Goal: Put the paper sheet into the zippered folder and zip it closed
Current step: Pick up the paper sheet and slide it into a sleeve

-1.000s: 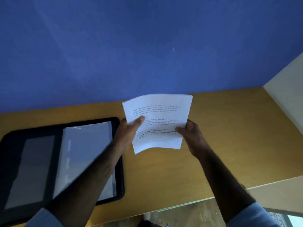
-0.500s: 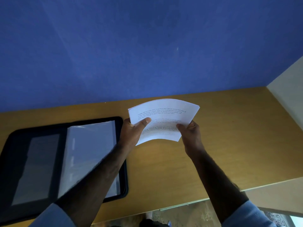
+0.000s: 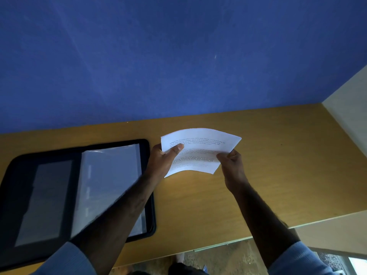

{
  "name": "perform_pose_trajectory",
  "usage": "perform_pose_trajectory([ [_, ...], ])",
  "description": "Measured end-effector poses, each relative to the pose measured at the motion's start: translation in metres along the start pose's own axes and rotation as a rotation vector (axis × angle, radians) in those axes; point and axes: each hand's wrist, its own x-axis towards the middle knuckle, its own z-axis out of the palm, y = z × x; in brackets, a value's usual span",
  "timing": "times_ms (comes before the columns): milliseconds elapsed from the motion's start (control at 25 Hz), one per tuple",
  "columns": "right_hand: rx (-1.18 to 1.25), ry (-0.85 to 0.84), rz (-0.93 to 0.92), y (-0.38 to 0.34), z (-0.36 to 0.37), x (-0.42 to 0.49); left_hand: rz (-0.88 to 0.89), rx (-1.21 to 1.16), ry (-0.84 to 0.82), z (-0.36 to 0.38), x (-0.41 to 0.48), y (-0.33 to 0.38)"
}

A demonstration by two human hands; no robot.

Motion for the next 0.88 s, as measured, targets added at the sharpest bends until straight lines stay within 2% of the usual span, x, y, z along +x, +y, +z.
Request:
perform_pose_trajectory([
  [560,-0.046,0.025,0.016,0.0016,-0.0023,-0.0036,-0.069,-0.017,-0.027,-0.0011,-0.0027,-0.0042],
  [880,-0.054,0.000,-0.020,-0.0039,-0.0053,-0.0044,-0.026,0.006,-0.074,-0.0027,-0.0035,-0.0053],
])
